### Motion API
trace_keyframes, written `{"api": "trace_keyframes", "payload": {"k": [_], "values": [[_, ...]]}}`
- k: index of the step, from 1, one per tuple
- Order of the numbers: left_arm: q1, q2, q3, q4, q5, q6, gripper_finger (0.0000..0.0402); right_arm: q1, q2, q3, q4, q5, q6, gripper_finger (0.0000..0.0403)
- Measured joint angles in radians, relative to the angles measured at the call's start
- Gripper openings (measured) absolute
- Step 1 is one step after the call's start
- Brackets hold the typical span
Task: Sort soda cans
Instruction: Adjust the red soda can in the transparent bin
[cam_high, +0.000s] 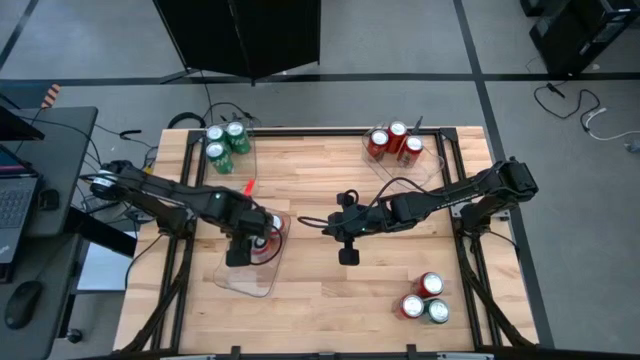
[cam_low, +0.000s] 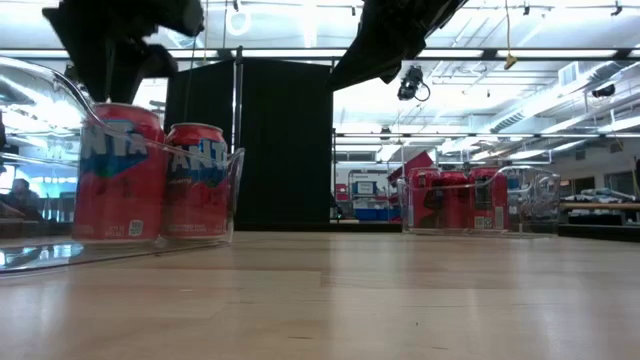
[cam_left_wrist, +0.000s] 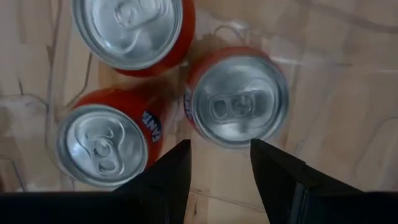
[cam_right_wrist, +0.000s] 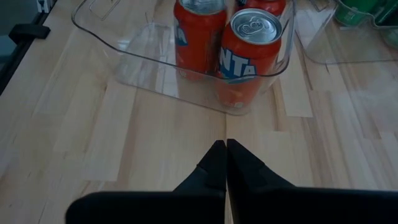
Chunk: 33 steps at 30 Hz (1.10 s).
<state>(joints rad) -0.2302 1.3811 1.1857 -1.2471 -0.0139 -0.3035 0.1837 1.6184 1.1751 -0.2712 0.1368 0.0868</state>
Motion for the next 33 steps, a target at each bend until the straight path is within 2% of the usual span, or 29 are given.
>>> {"api": "trace_keyframes", "payload": {"k": [10, 24, 33], "values": [[-0.035, -0.001, 0.039, 0.008, 0.031, 0.041, 0.0177, 0.0, 0.0, 0.0, -0.001, -0.001, 0.0, 0.0], [-0.04, 0.006, 0.039, 0.075, -0.002, 0.034, 0.0301, 0.0, 0.0, 0.0, -0.001, -0.013, 0.0, 0.0], [-0.04, 0.086, 0.039, 0.071, 0.003, 0.035, 0.0336, 0.007, 0.0, 0.0, 0.0, -0.033, 0.0, 0.0]]}}
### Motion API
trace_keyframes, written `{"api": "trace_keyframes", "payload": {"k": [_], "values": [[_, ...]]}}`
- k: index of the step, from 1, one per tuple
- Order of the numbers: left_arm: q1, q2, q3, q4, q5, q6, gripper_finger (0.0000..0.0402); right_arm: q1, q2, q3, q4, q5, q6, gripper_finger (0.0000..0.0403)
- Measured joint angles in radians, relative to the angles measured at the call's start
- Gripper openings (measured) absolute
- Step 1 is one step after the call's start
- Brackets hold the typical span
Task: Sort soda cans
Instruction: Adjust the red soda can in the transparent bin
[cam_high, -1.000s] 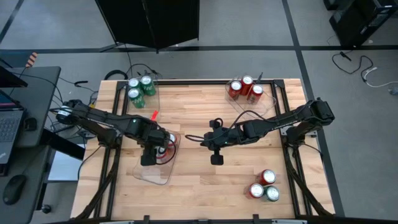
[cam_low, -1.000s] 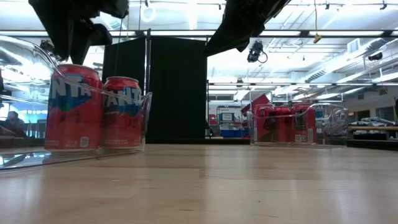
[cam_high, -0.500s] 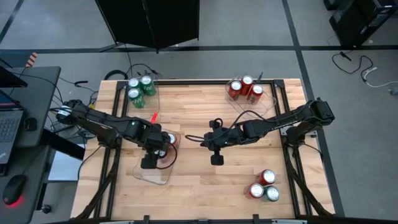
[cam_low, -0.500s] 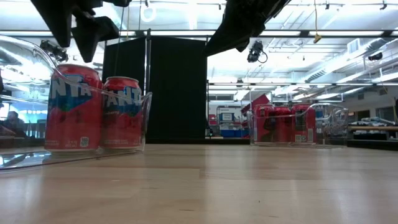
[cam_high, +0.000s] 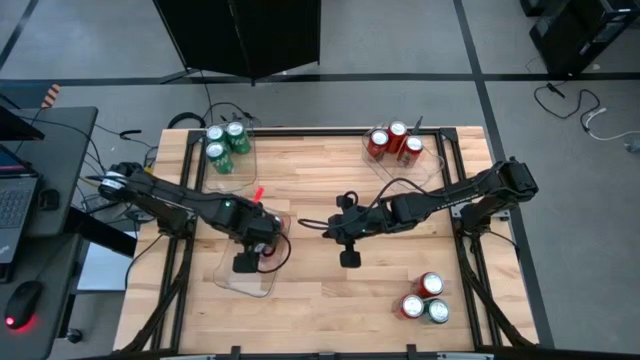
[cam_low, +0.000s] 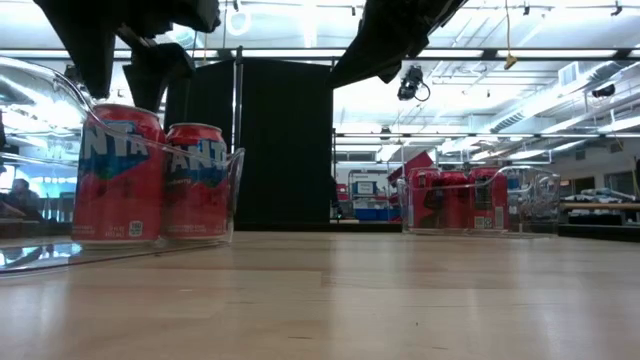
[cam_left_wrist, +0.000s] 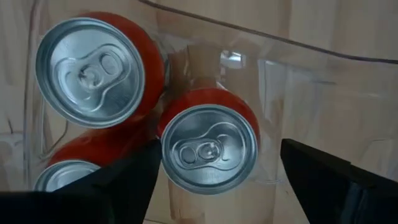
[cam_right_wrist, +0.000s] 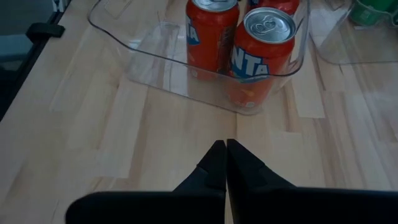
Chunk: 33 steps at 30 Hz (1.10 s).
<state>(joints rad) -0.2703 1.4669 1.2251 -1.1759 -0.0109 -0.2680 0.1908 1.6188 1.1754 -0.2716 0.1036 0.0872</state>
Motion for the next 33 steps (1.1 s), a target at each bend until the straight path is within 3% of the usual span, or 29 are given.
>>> {"api": "trace_keyframes", "payload": {"k": [13, 20, 28, 33], "values": [[0.002, 0.042, -0.001, -0.048, -0.023, 0.034, 0.0342, 0.009, 0.0, 0.0, 0.0, -0.001, -0.001, 0.0], [0.002, 0.042, -0.051, 0.035, -0.025, 0.059, 0.0341, 0.009, 0.0, 0.0, 0.0, -0.001, -0.001, 0.0], [0.002, 0.039, -0.064, 0.038, -0.028, 0.092, 0.0293, 0.009, 0.0, 0.0, 0.0, -0.001, -0.003, 0.0], [0.002, 0.037, -0.064, -0.028, -0.034, 0.102, 0.0291, 0.009, 0.0, 0.0, 0.0, -0.001, -0.001, 0.0]]}}
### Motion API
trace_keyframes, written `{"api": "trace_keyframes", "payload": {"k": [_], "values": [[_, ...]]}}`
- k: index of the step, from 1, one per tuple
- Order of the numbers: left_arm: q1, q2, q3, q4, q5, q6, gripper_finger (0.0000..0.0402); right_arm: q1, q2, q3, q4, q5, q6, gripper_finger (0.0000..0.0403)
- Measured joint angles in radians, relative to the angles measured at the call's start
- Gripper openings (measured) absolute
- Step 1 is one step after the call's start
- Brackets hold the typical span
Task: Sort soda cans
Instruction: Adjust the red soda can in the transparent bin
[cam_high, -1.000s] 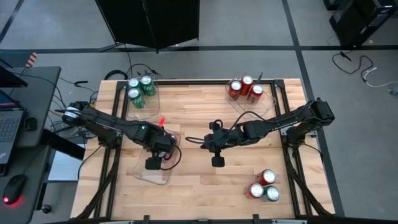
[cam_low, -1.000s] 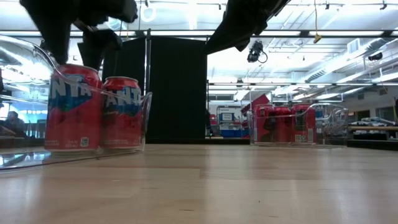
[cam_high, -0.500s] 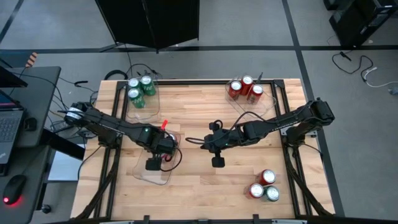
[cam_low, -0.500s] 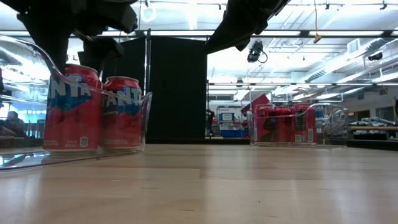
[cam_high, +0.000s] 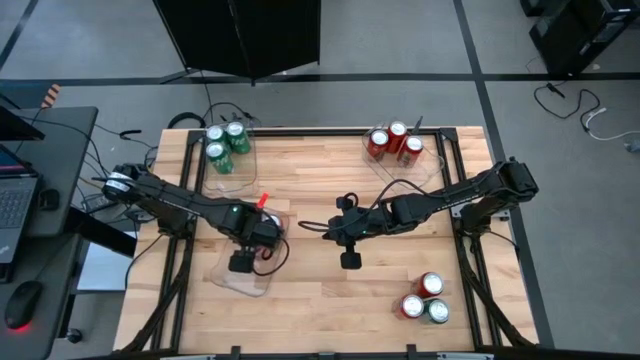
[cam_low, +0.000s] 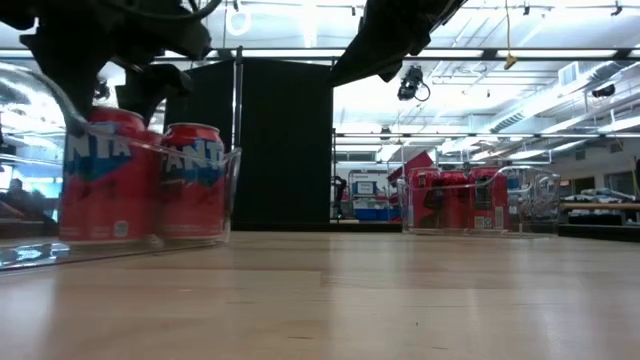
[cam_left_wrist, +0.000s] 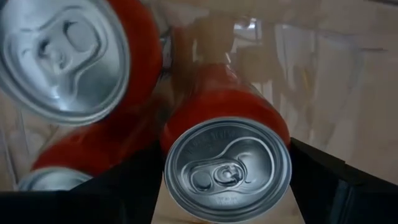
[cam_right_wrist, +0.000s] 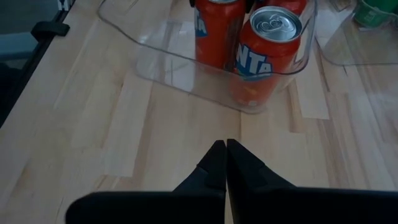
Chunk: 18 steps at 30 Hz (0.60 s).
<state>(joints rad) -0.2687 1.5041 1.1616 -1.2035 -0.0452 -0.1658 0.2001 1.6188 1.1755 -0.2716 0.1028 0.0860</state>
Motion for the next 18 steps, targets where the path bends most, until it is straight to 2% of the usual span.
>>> {"api": "trace_keyframes", "payload": {"k": [13, 18], "values": [[0.0, -0.002, 0.018, -0.185, -0.04, -0.034, 0.0291, 0.0, 0.0, 0.0, 0.0, 0.0, 0.0, 0.0], [0.0, -0.003, 0.021, -0.204, -0.045, -0.05, 0.0291, 0.0, 0.0, 0.0, 0.0, 0.0, 0.0, 0.0]]}}
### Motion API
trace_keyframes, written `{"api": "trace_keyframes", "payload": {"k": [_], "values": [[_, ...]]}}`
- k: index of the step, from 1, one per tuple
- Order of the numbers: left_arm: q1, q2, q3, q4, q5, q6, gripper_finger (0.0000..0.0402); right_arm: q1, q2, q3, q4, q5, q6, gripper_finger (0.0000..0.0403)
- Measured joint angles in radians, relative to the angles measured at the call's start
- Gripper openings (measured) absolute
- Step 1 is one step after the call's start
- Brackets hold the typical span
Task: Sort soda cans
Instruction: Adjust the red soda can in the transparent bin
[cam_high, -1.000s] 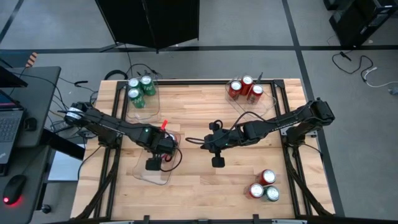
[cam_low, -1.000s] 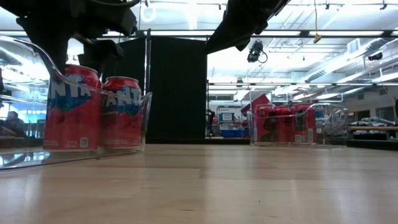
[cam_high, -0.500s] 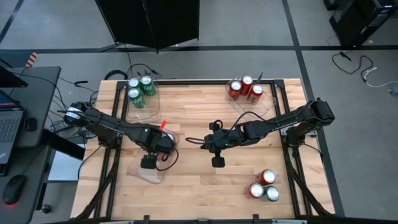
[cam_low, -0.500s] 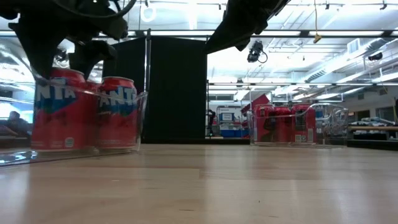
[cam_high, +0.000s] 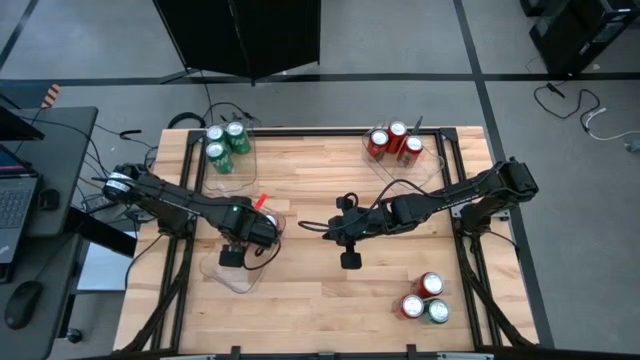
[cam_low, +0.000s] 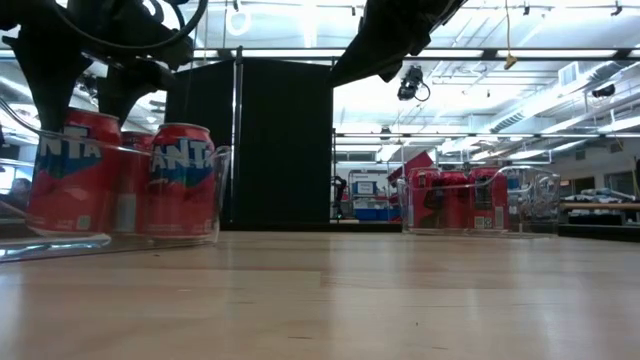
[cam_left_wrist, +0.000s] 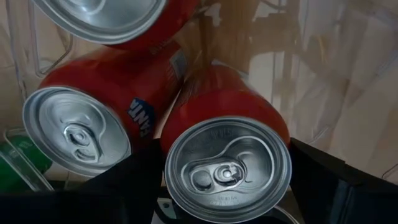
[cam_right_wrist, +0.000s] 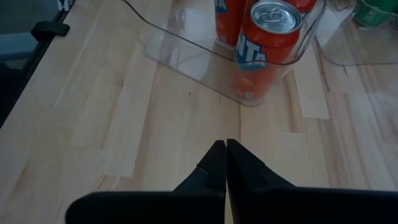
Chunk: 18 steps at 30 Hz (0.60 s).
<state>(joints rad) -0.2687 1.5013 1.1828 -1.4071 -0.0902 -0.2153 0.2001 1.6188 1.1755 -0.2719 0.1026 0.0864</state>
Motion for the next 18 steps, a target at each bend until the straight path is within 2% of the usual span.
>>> {"api": "trace_keyframes", "payload": {"k": [18], "values": [[0.0, -0.003, -0.055, -0.035, -0.049, -0.026, 0.0296, 0.003, 0.0, 0.0, -0.015, 0.0, 0.009, 0.0]]}}
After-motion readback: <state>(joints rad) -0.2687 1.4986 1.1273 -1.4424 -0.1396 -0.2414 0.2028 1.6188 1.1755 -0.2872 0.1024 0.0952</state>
